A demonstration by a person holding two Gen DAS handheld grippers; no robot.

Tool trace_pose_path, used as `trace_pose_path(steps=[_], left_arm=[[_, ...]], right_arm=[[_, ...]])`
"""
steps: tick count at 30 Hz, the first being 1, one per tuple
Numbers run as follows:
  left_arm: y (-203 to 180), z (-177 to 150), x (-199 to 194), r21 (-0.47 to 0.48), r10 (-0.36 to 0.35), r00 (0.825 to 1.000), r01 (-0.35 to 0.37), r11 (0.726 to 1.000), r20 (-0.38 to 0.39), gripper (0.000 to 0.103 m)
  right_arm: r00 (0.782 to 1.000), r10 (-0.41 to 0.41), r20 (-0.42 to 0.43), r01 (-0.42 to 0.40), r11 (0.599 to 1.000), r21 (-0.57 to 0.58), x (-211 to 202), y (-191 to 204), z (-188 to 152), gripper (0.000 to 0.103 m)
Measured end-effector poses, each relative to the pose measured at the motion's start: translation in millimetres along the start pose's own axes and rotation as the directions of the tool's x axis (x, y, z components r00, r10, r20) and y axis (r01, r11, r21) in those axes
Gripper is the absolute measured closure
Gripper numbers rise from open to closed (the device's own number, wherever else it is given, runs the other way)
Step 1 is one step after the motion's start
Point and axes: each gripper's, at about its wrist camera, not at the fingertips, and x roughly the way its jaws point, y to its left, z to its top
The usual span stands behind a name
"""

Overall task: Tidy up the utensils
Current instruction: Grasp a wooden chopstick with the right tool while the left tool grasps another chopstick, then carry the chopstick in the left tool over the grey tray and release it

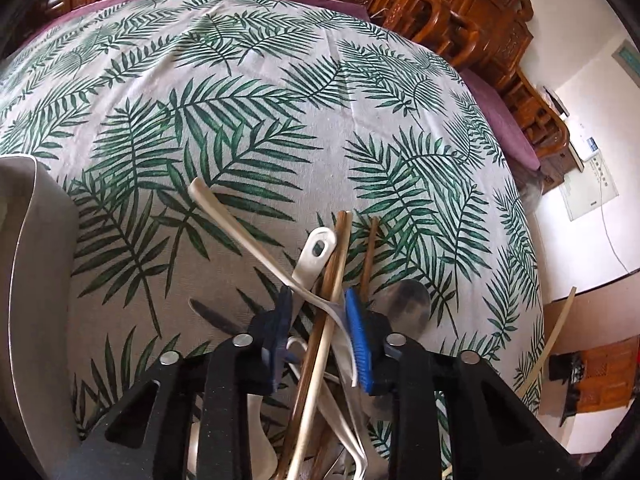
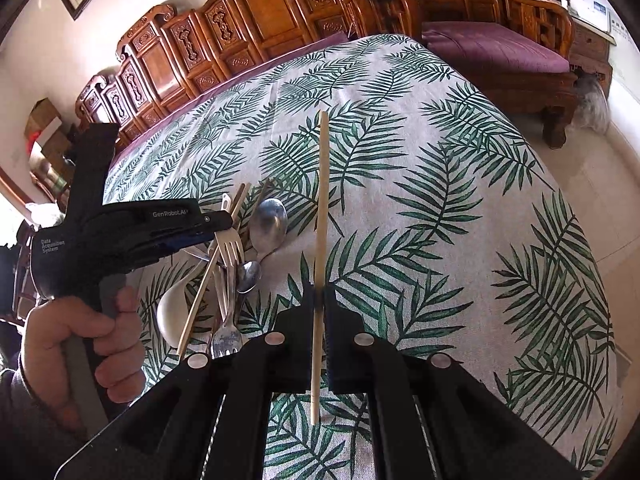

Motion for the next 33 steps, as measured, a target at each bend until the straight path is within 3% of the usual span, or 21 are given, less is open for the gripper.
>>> trace_pose_path(steps=[11,24,33], left_arm=[[-5.5,-1.0,-26.1,0.062,-0.024,0.999,0.021,0.998,0.047,0.100],[0.3,-6.3,-80.5,0.180,-0.006,0.992,-0.016,0.983,0.124,0.100],[31.5,-24.5,-125.9,0.257,0.001,0.988,-0.040,0.965,0.152,0.100]], right_arm=[[1.000,-0.007,0.002,0.007,1.000,-0.018,0.2,5.0,0.0,0.097],[1.000,-0.004,0.013,0.005,0.998,-0.061,-5.1,21.2,-0.6,0.097],[1.000,-0.004,0.016,0.006,0.992,-0.124,-6.4,41.8,-2.5,0.098]])
